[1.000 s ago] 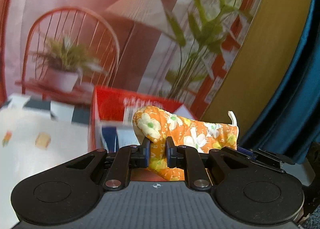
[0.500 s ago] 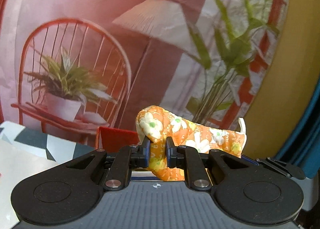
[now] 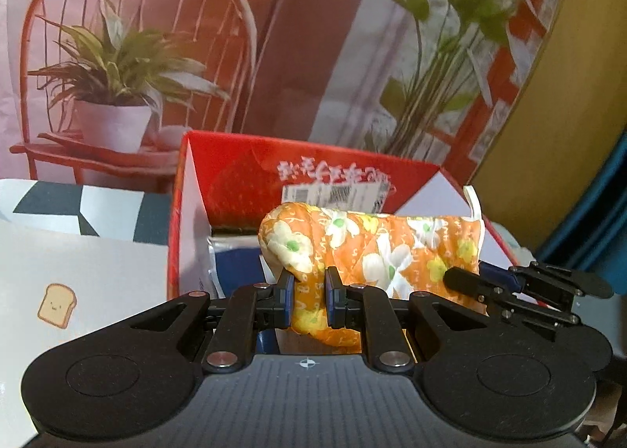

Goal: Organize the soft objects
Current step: 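Lift the orange mitt with the left tool and drop it into the red box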

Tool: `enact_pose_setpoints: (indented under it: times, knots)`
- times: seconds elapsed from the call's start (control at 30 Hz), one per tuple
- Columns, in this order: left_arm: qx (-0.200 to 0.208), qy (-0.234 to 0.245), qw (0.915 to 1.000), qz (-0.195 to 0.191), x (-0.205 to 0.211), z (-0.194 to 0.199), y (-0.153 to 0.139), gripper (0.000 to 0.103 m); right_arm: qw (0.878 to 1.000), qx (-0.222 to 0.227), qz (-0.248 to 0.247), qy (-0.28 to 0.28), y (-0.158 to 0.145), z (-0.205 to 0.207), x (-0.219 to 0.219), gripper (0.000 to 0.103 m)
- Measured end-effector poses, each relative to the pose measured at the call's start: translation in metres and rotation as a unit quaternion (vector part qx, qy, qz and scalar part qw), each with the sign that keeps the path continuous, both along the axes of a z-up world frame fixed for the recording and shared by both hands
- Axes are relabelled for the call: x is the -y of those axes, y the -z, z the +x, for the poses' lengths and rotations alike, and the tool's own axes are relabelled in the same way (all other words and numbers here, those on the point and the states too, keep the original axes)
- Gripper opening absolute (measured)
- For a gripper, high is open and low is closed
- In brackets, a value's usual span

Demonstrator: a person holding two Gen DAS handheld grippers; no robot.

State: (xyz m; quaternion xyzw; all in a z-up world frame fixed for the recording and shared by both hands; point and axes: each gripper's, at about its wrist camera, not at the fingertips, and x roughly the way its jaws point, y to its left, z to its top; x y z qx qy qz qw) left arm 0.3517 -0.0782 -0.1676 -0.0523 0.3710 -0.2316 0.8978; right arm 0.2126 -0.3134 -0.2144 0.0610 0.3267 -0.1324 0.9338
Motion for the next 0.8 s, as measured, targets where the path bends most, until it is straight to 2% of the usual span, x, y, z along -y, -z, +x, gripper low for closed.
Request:
enact_pose_setpoints:
  times: [0.1,0.17,0.23,0.27,0.4,0.53,0.8]
  knots:
    - [-0.007,0.010,0.9999,-0.001,-0.002,-0.003,-0.001,0.019,1.000,-0.004,0.012,0.012,-0.001,-0.007,-0.001,0.018]
    - [-0.008,0.015,0.9999,0.003,-0.003,-0.007,-0.005,0.034,1.000,-0.005,0.013,0.020,-0.004,-0.011,-0.001,0.024]
    - [-0.003,0.019,0.9998,0.005,-0.005,-0.013,-0.012,0.044,1.000,-0.004,0.015,0.026,-0.009,-0.017,-0.003,0.027]
    - [0.000,0.021,0.9998,0.006,-0.005,-0.017,-0.015,0.045,0.999,-0.003,0.016,0.027,-0.011,-0.020,-0.004,0.029]
    - [0.008,0.029,0.9994,0.015,-0.006,-0.034,-0.027,0.047,0.999,0.001,0.022,0.035,-0.023,-0.034,-0.012,0.038]
    - [0.009,0.026,0.9995,0.015,-0.011,-0.056,-0.033,0.050,0.999,0.010,0.031,0.037,-0.034,-0.051,-0.025,0.043]
    - [0.006,0.006,0.9997,0.025,-0.033,-0.099,-0.029,0.050,0.997,0.006,0.064,0.049,-0.037,-0.093,-0.056,0.055]
